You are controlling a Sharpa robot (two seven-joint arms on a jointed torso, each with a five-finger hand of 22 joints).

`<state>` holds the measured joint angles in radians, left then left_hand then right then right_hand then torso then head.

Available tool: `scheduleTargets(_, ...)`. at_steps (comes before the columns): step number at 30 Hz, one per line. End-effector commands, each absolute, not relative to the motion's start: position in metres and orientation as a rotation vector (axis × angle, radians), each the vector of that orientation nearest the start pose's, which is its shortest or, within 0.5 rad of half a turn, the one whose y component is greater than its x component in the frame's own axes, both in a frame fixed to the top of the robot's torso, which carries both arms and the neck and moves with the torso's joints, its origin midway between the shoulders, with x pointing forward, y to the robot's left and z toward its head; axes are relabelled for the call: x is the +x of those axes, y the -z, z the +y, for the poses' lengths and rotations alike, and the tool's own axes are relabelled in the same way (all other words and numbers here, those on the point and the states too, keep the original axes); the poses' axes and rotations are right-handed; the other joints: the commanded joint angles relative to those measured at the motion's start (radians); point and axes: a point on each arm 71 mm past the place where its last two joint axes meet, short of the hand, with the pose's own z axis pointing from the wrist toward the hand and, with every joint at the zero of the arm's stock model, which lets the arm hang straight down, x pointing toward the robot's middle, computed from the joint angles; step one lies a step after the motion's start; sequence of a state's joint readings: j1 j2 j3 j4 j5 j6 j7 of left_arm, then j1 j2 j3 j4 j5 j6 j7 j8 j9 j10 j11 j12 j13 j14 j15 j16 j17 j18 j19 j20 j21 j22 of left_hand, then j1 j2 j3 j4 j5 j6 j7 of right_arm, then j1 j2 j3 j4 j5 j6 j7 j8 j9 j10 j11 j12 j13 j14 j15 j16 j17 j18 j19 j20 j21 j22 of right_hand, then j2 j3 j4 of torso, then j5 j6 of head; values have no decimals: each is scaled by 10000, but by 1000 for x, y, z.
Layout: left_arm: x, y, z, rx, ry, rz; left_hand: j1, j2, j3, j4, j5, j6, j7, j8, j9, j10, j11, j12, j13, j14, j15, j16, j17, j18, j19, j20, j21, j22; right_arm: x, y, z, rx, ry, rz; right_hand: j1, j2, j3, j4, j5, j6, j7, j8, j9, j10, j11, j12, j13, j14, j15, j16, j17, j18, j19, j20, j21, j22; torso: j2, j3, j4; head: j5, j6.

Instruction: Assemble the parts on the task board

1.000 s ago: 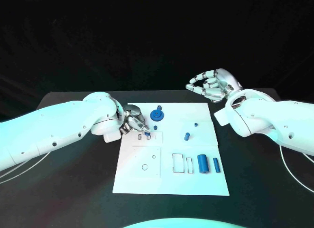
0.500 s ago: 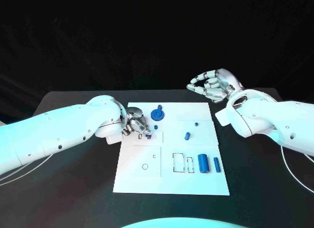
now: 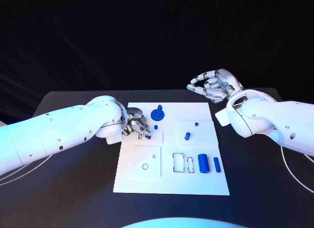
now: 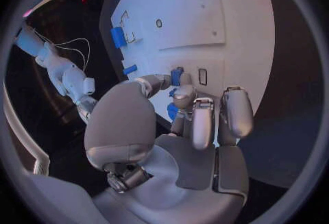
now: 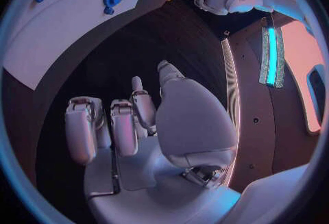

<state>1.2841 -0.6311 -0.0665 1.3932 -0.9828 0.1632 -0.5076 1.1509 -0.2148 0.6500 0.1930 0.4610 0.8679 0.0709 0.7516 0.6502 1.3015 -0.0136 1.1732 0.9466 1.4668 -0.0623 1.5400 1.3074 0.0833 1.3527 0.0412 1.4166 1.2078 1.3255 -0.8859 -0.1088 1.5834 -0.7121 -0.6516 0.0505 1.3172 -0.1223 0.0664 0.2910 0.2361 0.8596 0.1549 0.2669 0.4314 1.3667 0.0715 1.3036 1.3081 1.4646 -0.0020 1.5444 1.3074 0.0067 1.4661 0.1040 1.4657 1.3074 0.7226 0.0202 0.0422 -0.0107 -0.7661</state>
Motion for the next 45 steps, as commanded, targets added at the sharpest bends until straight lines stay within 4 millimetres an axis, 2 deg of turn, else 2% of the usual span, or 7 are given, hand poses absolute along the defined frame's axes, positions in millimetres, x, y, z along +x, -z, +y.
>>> scheduleTargets(1,501,205,141,-889,5133,23743,22,120,2169,-2209,34,106,-61,13,9,91,-3,24,-15,866,-86,63,2015,-60,83,12,61,9,492,136,-223,5426,-9574,14363,-37,91,-24,3,67,-38,-29,55,-10,3,-24,8,486,904,-24,-45,2025,168,619,-43,9,2137,3,-1,0,-10,-1)
scheduleTargets(9,501,206,142,-789,5019,23809,19,118,2172,-2210,37,109,-62,9,10,92,-4,19,-18,864,-88,60,2007,-61,87,11,64,16,492,136,-223,5427,-9572,14371,-37,91,-24,3,67,-38,-29,55,-10,3,-24,8,486,904,-24,-45,2025,168,619,-43,9,2137,2,-9,6,-8,3)
scheduleTargets(24,503,207,139,-772,4897,23913,4,117,2181,-2205,48,123,-64,-4,15,110,-6,23,2,861,-91,56,1999,-64,93,6,70,27,492,136,-223,5435,-9568,14376,-43,93,-28,3,70,-40,-30,58,-12,-1,-25,1,479,904,-26,-46,2023,172,613,-44,-7,2129,7,7,-7,4,1)
scheduleTargets(30,502,210,138,-640,4820,24469,-3,120,2184,-2201,49,125,-64,-10,16,102,-6,4,-23,858,-91,52,1988,-64,91,5,69,25,492,137,-223,5434,-9568,14384,-49,94,-34,2,74,-42,-31,62,-14,-12,-26,-14,464,899,-27,-57,2003,175,608,-46,-24,2121,2,8,-2,6,-11)
scheduleTargets(33,502,211,137,-587,4811,24643,-21,138,2187,-2184,47,124,-61,-22,18,107,-4,2,-18,853,-91,44,1969,-63,90,3,68,24,492,137,-223,5428,-9576,14386,-52,94,-36,3,74,-43,-31,63,-14,-14,-26,-17,461,897,-27,-61,1996,178,602,-46,-38,2115,-5,19,1,15,-25)
scheduleTargets(39,503,212,135,-557,4816,24759,-88,187,2182,-2129,36,123,-60,-49,25,125,0,-3,-8,855,-89,46,1977,-66,91,2,70,28,492,136,-222,5418,-9592,14392,-52,94,-36,3,74,-43,-31,63,-14,-14,-26,-17,461,897,-27,-61,1996,178,602,-46,-38,2115,0,6,2,2,-29)
scheduleTargets(45,504,212,132,-560,4835,24763,-205,234,2115,-2059,-11,149,-81,-60,59,167,-12,-9,-6,864,-92,58,2009,-67,89,0,67,31,492,136,-222,5417,-9596,14396,-52,94,-36,3,74,-43,-31,63,-14,-14,-26,-17,461,897,-27,-61,1996,178,602,-46,-38,2115,1,14,-7,-14,-39)
